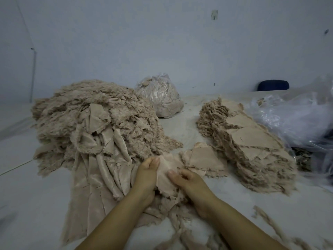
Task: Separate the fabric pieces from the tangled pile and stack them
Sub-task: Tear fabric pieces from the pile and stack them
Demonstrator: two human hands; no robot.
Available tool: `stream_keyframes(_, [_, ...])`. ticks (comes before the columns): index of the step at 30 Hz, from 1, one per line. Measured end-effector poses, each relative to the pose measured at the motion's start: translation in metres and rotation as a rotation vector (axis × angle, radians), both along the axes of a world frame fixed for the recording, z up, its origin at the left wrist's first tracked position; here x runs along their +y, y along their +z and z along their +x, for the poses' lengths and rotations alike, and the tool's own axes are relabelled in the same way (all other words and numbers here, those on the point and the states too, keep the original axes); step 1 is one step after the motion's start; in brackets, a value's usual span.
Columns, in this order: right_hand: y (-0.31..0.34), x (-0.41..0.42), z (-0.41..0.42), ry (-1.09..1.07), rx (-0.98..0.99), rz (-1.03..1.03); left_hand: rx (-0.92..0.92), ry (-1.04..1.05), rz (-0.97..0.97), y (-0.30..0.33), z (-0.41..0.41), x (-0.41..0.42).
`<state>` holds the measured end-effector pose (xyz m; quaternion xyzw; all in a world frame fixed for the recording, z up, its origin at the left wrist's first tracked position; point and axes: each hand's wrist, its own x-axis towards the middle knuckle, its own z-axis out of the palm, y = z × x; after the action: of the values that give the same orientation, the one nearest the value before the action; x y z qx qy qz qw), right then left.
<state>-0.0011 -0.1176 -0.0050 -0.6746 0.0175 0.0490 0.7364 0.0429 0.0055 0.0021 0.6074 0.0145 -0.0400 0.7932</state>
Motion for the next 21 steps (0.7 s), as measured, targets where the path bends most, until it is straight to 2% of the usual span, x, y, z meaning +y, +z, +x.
stream_keyframes(4, [-0.001, -0.005, -0.002, 0.130, 0.093, 0.022, -0.021, 0.059, -0.024, 0.002, 0.003, 0.008])
stream_keyframes(10, [0.009, -0.018, -0.001, 0.318, 0.193, 0.132, 0.037, 0.107, -0.175, 0.005, 0.008, 0.016])
stream_keyframes(13, [0.007, -0.015, -0.003, 0.323, 0.226, 0.157, 0.013, 0.055, -0.106, 0.004, 0.007, 0.014])
stream_keyframes(15, [0.006, -0.013, -0.004, 0.314, 0.256, 0.264, 0.007, 0.030, -0.084, 0.002, 0.008, 0.014])
stream_keyframes(18, [0.008, -0.011, -0.004, 0.364, 0.291, 0.444, 0.026, 0.097, -0.123, 0.003, 0.010, 0.019])
stream_keyframes(21, [0.008, -0.014, -0.003, 0.395, 0.311, 0.446, 0.053, 0.151, -0.153, 0.006, 0.011, 0.023])
